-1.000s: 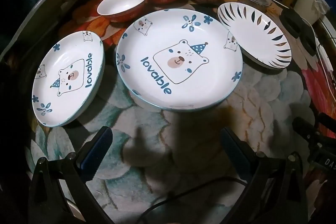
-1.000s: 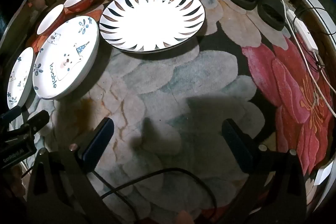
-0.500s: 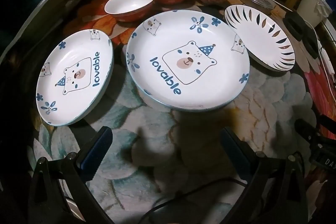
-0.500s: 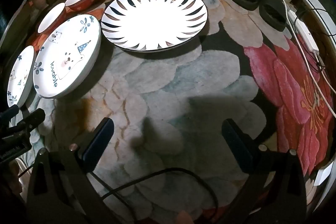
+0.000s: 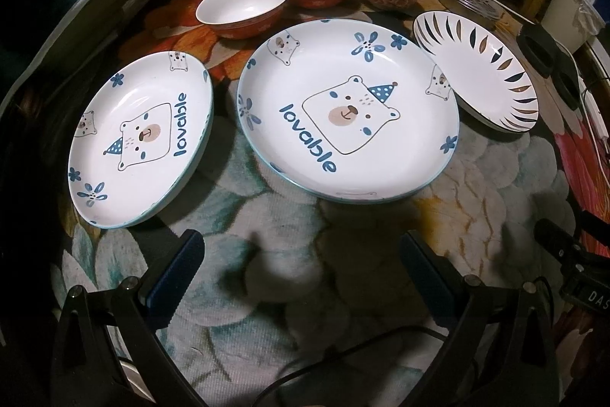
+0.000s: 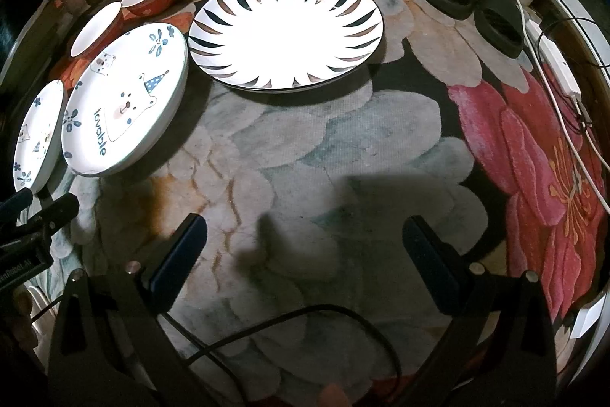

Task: Organize plates and bowls

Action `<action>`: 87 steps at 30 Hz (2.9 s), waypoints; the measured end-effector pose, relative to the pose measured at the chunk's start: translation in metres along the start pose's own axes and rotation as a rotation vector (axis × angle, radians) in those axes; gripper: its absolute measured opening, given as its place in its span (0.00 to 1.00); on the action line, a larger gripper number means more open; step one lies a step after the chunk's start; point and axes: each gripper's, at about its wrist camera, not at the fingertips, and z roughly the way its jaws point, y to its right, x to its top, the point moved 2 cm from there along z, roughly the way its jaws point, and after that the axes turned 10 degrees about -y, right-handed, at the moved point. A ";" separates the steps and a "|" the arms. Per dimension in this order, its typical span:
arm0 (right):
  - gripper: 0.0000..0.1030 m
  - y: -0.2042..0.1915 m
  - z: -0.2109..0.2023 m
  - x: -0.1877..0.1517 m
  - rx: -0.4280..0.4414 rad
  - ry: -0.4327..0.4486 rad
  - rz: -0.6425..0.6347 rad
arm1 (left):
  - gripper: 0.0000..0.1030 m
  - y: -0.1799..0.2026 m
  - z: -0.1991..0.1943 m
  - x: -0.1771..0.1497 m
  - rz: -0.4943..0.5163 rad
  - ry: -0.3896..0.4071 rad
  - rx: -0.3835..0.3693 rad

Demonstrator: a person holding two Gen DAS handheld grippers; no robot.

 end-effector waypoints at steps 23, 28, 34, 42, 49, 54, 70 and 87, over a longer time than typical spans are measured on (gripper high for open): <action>1.00 -0.001 0.001 0.000 0.001 0.000 -0.002 | 0.99 0.001 0.001 -0.001 -0.005 0.002 0.000; 1.00 -0.001 0.001 0.000 0.001 0.000 -0.001 | 0.99 0.001 0.001 -0.001 -0.004 0.001 -0.001; 1.00 -0.001 0.002 0.000 0.002 0.000 -0.001 | 0.99 0.001 0.002 -0.002 -0.004 0.001 0.000; 1.00 -0.003 0.003 0.001 0.002 -0.001 -0.001 | 0.99 0.001 0.002 -0.002 -0.005 0.001 -0.001; 1.00 -0.002 0.003 0.000 0.002 -0.002 0.000 | 0.99 0.001 0.002 -0.002 -0.004 0.000 0.000; 1.00 -0.004 0.004 0.000 0.002 -0.003 -0.001 | 0.99 0.000 0.005 -0.003 -0.007 0.001 -0.002; 1.00 -0.006 0.008 0.001 0.007 -0.012 -0.002 | 0.99 -0.001 0.005 -0.004 -0.006 0.001 -0.004; 1.00 0.004 0.004 0.031 0.080 -0.029 0.013 | 0.99 -0.011 -0.002 0.034 -0.025 0.025 -0.030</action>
